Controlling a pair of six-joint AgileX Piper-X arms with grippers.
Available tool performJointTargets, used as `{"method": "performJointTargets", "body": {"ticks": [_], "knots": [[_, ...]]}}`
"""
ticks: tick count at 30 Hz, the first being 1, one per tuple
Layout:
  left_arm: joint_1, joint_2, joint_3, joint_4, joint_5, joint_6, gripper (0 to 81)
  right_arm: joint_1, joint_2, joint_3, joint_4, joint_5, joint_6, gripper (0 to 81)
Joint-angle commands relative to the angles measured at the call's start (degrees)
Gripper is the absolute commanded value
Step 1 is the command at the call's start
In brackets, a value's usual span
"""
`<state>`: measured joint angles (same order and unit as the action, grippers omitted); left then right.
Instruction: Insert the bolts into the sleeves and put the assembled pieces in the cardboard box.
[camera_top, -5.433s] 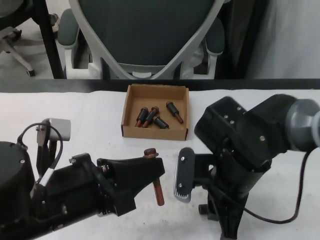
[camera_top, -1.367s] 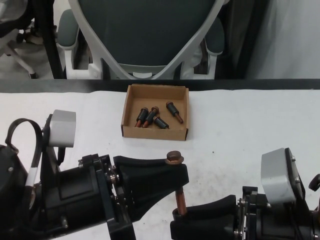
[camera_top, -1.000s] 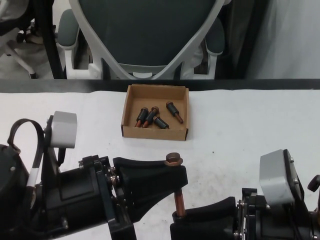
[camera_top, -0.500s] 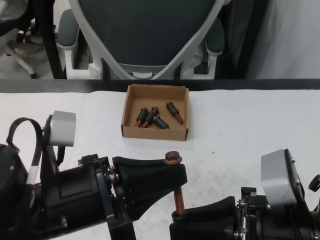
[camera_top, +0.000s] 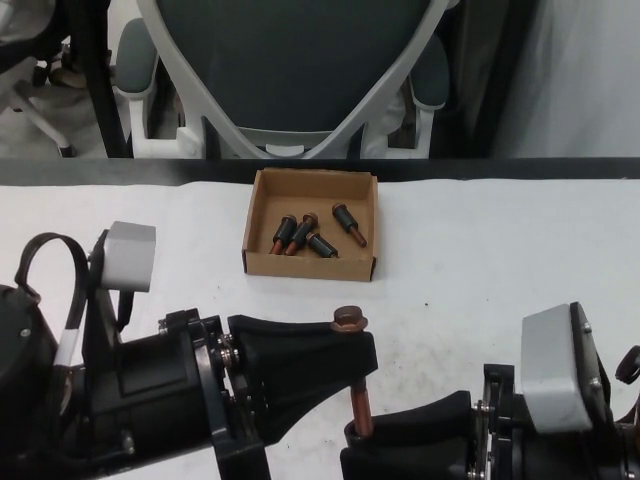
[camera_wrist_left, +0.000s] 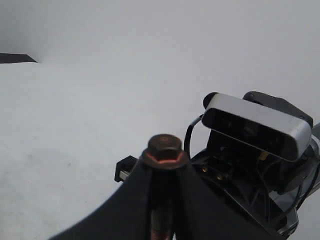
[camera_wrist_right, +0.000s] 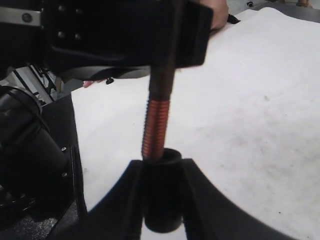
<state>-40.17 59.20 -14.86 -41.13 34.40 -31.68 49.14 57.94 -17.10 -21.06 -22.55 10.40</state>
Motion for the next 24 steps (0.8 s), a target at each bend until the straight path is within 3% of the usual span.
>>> {"method": "performJointTargets", "body": {"ticks": [1, 24], "knots": [[-0.4, -0.4, 0.1, 1.5, 2.2, 1.6, 0.8, -0.1, -0.5, -0.9, -1.4, 1.4, -0.6, 0.3], [-0.4, -0.4, 0.1, -2.0, -3.1, 6.2, 0.8, -0.1, -0.7, -2.8, 0.2, 1.6, -1.4, 0.3]]}}
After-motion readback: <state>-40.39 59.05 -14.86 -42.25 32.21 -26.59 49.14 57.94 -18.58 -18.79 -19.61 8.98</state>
